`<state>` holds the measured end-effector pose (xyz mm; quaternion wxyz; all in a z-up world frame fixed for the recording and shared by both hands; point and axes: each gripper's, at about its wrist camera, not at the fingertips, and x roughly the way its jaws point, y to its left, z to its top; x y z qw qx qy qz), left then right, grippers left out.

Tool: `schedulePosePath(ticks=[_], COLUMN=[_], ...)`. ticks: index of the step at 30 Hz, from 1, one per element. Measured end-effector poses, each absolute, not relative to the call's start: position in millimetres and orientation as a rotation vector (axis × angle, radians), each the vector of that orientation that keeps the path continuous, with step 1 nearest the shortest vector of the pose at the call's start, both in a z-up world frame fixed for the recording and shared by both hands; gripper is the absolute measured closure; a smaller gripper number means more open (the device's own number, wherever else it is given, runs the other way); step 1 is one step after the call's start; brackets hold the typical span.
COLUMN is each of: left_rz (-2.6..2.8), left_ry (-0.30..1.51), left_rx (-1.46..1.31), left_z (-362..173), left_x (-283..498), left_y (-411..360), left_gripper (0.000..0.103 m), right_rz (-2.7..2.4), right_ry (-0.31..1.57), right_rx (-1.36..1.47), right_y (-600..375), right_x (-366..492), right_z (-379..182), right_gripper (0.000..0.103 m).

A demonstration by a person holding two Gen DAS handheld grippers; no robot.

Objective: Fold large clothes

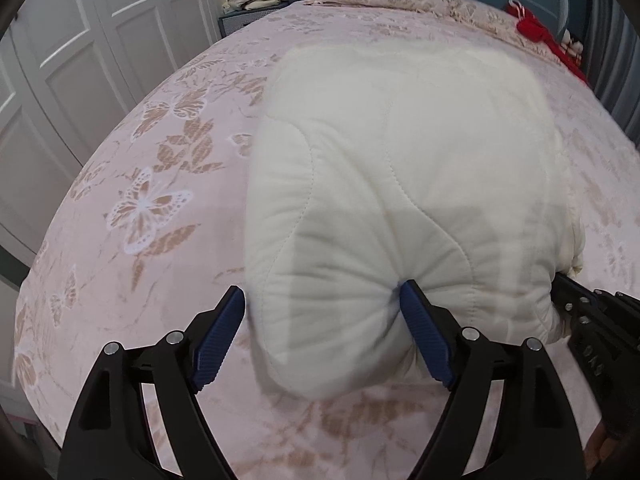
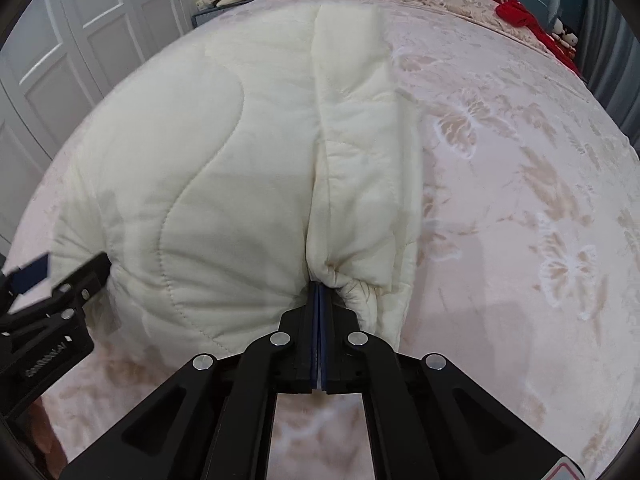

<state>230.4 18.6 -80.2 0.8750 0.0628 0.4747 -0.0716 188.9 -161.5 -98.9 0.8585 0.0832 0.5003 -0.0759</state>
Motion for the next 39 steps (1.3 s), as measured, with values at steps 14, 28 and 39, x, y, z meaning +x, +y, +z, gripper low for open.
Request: schedulePosePath(ticks=[14,28,39], left_rz=[-0.16,-0.125,-0.084], left_ry=[0.84,0.818,0.807], left_rx=[0.094,0.151,0.171], left_z=[2.6,-6.0,-11.9], left_x=[80.9,12.9,-3.1], left_y=[47.2,46.4,49.1], left_gripper=[0.016,0.013,0.013], right_rz=[-0.177,-0.206,-0.233], right_ry=[0.801,0.757,0.762], right_rx=[0.259,0.202,0.182], right_y=[-139.1,-113.6,-102.0], right_x=[20.0,-55.9,-71.1], right_z=[-3.0,-7.9,-12.4], right_gripper=[0.033,0.023,0.023])
